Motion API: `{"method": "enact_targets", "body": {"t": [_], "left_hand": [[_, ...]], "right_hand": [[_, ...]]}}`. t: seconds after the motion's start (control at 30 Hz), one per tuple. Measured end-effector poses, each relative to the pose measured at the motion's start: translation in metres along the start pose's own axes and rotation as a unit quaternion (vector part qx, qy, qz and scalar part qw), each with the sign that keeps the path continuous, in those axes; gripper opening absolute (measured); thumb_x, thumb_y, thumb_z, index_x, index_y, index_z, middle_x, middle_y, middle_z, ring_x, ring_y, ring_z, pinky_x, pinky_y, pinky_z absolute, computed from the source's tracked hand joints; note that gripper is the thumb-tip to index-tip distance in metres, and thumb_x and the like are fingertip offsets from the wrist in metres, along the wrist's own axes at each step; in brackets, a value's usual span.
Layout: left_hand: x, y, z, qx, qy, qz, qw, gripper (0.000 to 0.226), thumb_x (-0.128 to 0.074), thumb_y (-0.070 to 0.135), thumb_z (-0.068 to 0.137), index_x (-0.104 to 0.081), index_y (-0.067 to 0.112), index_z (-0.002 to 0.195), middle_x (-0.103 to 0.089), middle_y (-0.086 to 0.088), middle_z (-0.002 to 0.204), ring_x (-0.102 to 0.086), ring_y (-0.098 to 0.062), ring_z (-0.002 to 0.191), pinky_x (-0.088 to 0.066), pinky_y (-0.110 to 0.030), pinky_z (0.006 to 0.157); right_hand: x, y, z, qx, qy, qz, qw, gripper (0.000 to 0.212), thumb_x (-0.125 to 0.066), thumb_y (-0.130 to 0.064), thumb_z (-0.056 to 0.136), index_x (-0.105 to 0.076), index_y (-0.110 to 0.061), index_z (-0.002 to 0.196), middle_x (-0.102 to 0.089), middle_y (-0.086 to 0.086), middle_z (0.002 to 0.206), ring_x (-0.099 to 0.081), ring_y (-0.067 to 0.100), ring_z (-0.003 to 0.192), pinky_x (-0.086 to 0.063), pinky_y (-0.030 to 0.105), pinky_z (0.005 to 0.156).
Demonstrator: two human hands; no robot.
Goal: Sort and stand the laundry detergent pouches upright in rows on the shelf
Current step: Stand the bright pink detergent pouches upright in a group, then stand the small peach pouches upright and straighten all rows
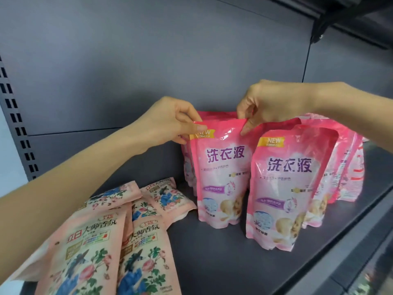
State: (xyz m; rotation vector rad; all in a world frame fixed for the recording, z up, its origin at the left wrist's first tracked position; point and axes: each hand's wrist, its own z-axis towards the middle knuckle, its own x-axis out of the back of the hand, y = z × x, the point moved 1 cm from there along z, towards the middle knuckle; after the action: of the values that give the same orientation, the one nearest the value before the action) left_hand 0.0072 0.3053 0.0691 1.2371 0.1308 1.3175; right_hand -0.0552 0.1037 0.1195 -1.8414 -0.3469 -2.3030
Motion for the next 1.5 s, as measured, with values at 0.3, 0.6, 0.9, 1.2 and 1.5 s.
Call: {"method": "enact_targets", "body": {"t": [0.3,0.6,0.9,1.2,1.5], "left_hand": [[-0.012,-0.002,-0.009,-0.02,0.029,0.103,0.994,0.018,-0.059,0.029,0.088,-0.065,0.021,0.103,-0.072,0.003,0.095,-0.068,-0.005,0.077,-0.053,-0.012,0.066],[0.009,0.002,-0.071,0.009,0.076,0.43,0.9,0.046,-0.031,0.051,0.093,-0.045,0.034,0.134,-0.058,0.011,0.128,-0.057,-0.018,0.112,-0.045,-0.039,0.094],[0.051,-0.017,-0.152,0.09,0.073,0.484,0.868,0.047,-0.025,0.046,0.097,-0.036,0.031,0.14,-0.046,0.009,0.141,-0.048,-0.021,0.125,-0.04,-0.039,0.1],[0.081,-0.059,-0.218,0.228,0.059,0.438,0.868,0.044,-0.03,0.042,0.099,-0.039,0.027,0.139,-0.049,0.001,0.139,-0.048,-0.023,0.124,-0.039,-0.032,0.094],[0.067,-0.1,-0.162,0.246,0.064,0.372,0.893,0.048,-0.034,0.045,0.097,-0.038,0.024,0.141,-0.042,0.005,0.144,-0.043,-0.02,0.129,-0.035,-0.035,0.102]], "right_hand": [[-0.001,0.011,-0.01,-0.018,-0.047,0.024,0.998,0.019,-0.068,-0.044,0.077,-0.071,-0.028,0.086,-0.071,-0.015,0.077,-0.06,-0.003,0.065,-0.048,0.014,0.07],[0.016,-0.053,-0.02,0.042,0.047,-0.051,0.997,0.057,-0.038,-0.066,0.082,-0.053,-0.034,0.126,-0.057,-0.015,0.12,-0.053,0.004,0.089,-0.04,0.023,0.086],[-0.044,-0.121,-0.023,0.162,0.056,-0.079,0.982,0.049,-0.038,-0.04,0.095,-0.041,-0.016,0.138,-0.048,0.007,0.137,-0.048,0.027,0.122,-0.041,0.038,0.098],[-0.09,-0.173,-0.013,0.061,-0.013,-0.082,0.995,0.069,-0.026,-0.056,0.094,-0.012,-0.019,0.15,-0.01,-0.004,0.158,-0.01,0.012,0.145,-0.017,0.033,0.117],[-0.164,-0.136,0.048,-0.094,0.012,0.167,0.981,0.058,-0.043,-0.034,0.098,-0.024,-0.009,0.146,-0.024,0.006,0.154,-0.03,0.023,0.138,-0.031,0.041,0.11]]}}
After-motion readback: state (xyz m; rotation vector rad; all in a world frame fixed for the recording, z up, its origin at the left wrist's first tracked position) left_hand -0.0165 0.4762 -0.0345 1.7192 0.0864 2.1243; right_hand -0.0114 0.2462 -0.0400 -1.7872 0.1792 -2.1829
